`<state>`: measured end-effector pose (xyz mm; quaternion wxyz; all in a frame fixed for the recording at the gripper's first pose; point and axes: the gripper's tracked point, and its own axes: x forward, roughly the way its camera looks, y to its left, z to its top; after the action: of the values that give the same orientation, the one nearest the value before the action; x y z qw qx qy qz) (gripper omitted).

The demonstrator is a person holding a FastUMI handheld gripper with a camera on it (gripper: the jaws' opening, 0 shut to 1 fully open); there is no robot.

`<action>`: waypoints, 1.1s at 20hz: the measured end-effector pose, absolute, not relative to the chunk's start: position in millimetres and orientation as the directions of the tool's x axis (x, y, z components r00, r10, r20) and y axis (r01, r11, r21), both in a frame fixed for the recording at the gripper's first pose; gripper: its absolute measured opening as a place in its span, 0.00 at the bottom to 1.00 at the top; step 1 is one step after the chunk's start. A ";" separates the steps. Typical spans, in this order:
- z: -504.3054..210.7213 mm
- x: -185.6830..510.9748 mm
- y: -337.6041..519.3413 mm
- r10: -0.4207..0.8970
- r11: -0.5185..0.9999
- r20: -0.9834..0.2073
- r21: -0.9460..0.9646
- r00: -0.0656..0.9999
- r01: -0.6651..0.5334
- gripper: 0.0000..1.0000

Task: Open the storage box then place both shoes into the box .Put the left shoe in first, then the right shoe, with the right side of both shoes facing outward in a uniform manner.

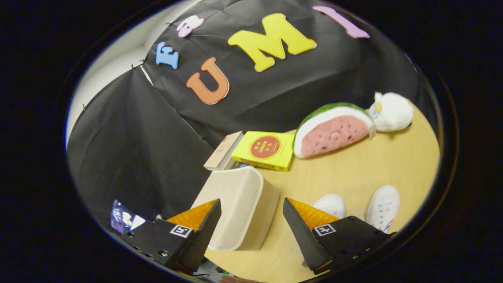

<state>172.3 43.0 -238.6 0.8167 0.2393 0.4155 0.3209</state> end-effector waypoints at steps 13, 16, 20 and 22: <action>-296.8 176.6 117.6 0.968 0.242 -0.249 0.960 -0.033 -0.143 0.81; -296.1 173.6 120.0 0.976 0.208 -0.215 0.972 -0.048 -0.110 0.56; -291.2 175.8 108.8 0.970 0.242 -0.241 0.966 0.017 -0.089 0.26; -282.9 169.7 100.9 0.968 0.250 -0.248 0.964 0.030 -0.086 0.12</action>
<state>169.7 100.9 -282.9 0.5855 0.4152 0.5313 0.4500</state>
